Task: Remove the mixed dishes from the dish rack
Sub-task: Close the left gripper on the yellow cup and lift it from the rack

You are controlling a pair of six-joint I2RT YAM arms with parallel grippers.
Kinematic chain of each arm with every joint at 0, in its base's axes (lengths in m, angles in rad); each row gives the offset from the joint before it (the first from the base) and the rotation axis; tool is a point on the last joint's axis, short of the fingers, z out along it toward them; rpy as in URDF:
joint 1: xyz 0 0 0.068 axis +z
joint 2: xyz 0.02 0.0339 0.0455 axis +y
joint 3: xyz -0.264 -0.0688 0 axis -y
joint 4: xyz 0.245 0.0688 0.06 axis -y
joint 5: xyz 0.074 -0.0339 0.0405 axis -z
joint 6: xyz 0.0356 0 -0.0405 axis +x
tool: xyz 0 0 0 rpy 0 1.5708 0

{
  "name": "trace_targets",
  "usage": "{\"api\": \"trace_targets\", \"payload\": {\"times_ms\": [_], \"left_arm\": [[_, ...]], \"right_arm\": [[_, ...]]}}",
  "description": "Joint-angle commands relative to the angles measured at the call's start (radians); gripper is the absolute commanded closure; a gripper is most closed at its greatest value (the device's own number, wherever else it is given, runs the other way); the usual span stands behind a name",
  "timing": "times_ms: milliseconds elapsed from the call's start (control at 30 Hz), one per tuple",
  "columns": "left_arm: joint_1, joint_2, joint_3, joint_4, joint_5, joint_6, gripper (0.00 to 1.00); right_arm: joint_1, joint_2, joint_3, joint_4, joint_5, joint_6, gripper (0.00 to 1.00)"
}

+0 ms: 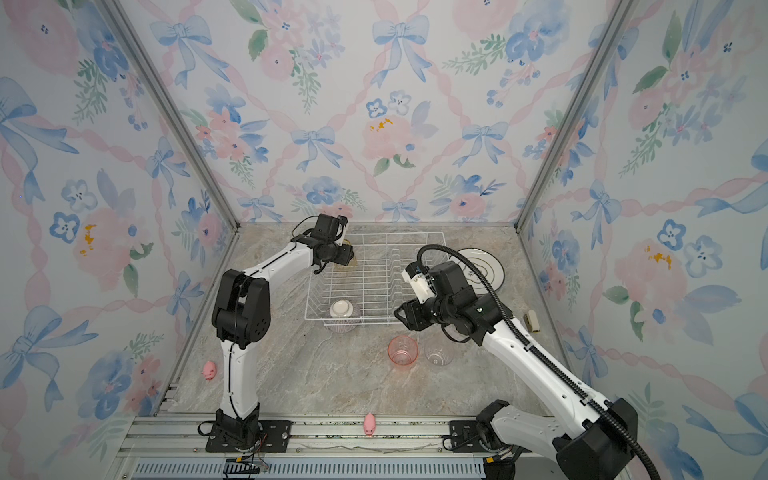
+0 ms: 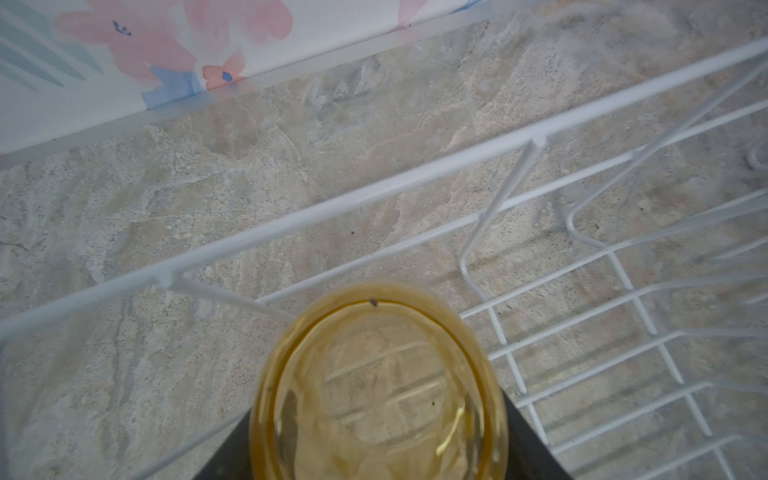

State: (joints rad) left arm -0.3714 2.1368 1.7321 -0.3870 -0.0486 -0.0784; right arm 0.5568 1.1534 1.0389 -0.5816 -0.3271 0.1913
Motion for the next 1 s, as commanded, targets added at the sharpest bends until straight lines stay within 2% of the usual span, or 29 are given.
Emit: {"api": "trace_targets", "payload": {"times_ms": [0, 133, 267, 500, 733, 967], "left_arm": [[-0.01, -0.022, -0.008, -0.037, 0.088, -0.008, 0.5], [-0.008, -0.083, -0.036, -0.033, 0.17, -0.019, 0.5], [-0.003, -0.147, -0.06, -0.014, 0.276, -0.035, 0.5], [0.008, -0.251, -0.077, 0.037, 0.514, -0.08, 0.49], [0.012, -0.355, -0.174, 0.219, 0.739, -0.186, 0.47], [0.013, -0.424, -0.302, 0.454, 0.864, -0.321, 0.46]], "right_arm": [[-0.044, 0.026, -0.028, 0.194, -0.126, 0.098, 0.45], [-0.08, 0.07, -0.046, 0.349, -0.243, 0.183, 0.45], [-0.094, 0.127, -0.051, 0.451, -0.311, 0.241, 0.45], [-0.152, 0.176, -0.136, 0.695, -0.411, 0.386, 0.46], [-0.186, 0.181, -0.201, 0.892, -0.46, 0.507, 0.47], [-0.234, 0.164, -0.283, 1.171, -0.46, 0.657, 0.46]]}}
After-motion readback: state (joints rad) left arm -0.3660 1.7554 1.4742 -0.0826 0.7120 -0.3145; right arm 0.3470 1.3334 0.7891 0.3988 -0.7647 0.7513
